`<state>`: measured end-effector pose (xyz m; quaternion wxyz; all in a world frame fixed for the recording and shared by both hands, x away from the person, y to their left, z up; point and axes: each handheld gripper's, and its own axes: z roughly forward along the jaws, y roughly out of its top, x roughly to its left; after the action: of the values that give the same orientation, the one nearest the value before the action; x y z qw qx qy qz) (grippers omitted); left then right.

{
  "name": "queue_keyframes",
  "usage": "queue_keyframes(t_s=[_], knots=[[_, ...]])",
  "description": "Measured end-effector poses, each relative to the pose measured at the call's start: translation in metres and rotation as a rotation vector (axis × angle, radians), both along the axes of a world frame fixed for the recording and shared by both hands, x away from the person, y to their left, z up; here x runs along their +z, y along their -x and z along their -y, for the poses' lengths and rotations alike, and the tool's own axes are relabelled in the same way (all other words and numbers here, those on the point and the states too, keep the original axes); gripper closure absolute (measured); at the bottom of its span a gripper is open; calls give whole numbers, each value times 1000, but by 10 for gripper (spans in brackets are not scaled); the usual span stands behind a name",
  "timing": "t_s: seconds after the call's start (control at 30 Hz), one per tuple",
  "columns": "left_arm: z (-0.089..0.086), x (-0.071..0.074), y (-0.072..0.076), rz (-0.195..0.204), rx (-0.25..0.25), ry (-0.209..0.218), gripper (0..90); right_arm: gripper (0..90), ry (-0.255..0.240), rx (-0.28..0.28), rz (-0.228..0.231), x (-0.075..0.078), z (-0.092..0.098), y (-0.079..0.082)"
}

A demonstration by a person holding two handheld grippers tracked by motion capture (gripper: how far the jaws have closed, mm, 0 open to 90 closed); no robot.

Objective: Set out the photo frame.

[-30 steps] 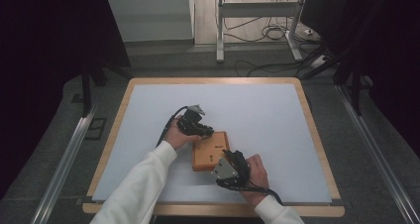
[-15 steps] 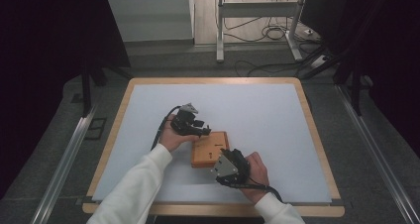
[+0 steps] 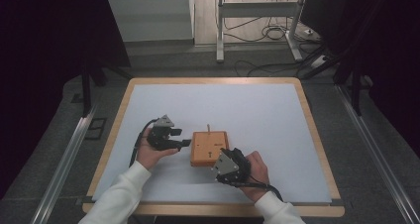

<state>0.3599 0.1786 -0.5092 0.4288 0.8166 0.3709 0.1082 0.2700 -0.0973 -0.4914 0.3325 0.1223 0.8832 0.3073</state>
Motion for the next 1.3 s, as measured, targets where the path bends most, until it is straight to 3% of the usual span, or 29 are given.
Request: queue_keyframes(t_s=[0.13, 0.3, 0.47, 0.67, 1.2, 1.3], knots=[[-15, 2, 11, 3, 26, 18, 384, 423, 8, 2, -3, 0, -1, 0], [-24, -3, 23, 7, 3, -17, 380, 436, 19, 6, -5, 1, -3, 0], [-26, -10, 30, -15, -16, -21, 377, 451, 19, 3, -7, 6, -4, -2], [-28, -15, 34, -21, -31, -42, 374, 474, 28, -1, -4, 11, -3, -6], [-30, -18, 34, -40, -16, -29, 366, 563, 44, 3, -5, 38, -4, -27], [-31, -19, 33, -43, -12, -19, 365, 576, 49, 5, -27, 44, -5, -33]])
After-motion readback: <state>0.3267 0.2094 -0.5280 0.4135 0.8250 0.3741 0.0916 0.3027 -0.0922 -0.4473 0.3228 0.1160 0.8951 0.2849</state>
